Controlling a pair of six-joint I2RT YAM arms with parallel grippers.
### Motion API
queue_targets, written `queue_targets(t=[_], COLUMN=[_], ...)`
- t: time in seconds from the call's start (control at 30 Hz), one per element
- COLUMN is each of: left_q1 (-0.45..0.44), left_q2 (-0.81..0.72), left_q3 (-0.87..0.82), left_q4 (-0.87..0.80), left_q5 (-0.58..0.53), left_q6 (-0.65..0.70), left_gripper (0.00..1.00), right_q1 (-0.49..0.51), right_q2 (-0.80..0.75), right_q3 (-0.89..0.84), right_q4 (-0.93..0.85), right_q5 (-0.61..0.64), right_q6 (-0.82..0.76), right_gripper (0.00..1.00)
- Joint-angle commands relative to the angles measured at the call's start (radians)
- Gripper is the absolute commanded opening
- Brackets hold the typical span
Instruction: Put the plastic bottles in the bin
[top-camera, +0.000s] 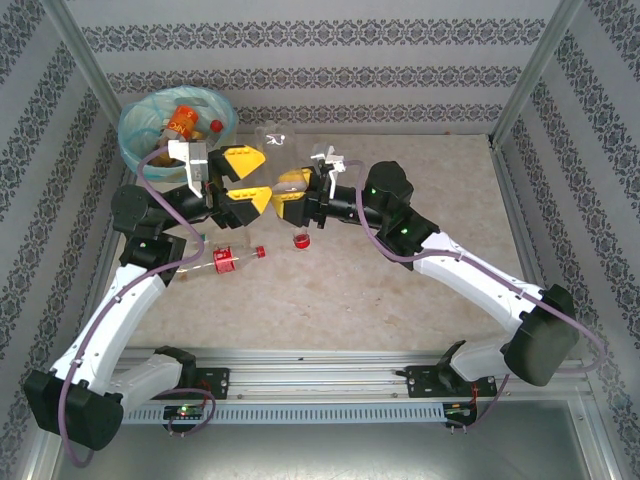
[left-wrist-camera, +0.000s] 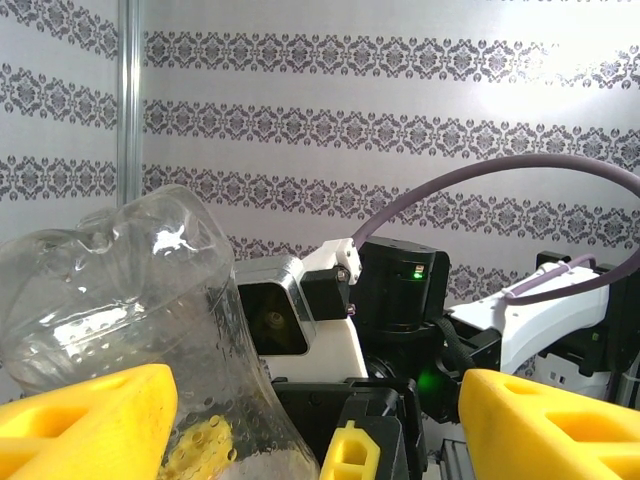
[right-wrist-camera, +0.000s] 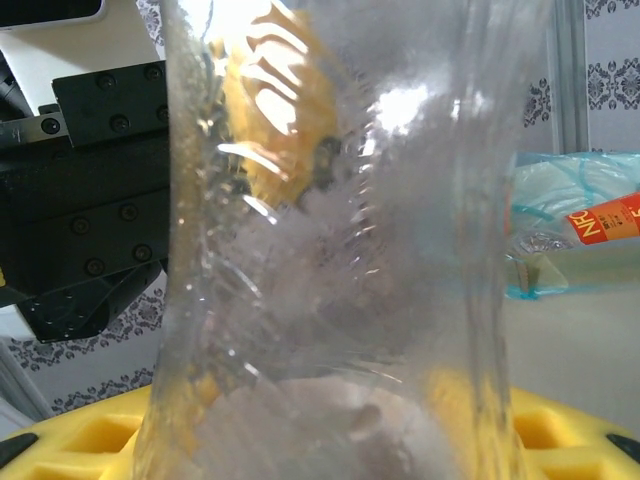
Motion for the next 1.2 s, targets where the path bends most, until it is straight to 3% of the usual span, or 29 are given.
queue_targets(t=[0.0,0.13,0.4,0.67,1.17], left_q1=[-0.054,-0.055,-0.054,-0.053,-0.051], left_q2=[0.03,0.025,0.011,0.001,-0.062], left_q3=[-0.001,-0.005,0.001,-0.013,-0.034], left_q4=[-0.015,-0.063,-0.149,-0.094,-0.138], left_q5=[0.117,0.099,0.014,-0.024,-0.094], left_q6=[-0.044,-0.007,0.065,0.047,0.095], left_gripper=[0.76,0.9,0.91,0.92,0.95], right_q1=[0.073,0.075,0.103,0.106,0.107], right_q2=[0.03,0.025,-0.071,-0.135,-0.207], right_q3=[0.044,0.049,-0.007,-0.049,-0.126], right_q4=[0.004,0.006,0.011,-0.004,0.036], right_q5=[-0.162,-0.181,-0.118,-0.056,0.059], right_q6=[-0.048,-0.046,-0.11,-0.153,-0.174], right_gripper=[0.51,0.5,0.49,0.48,0.48])
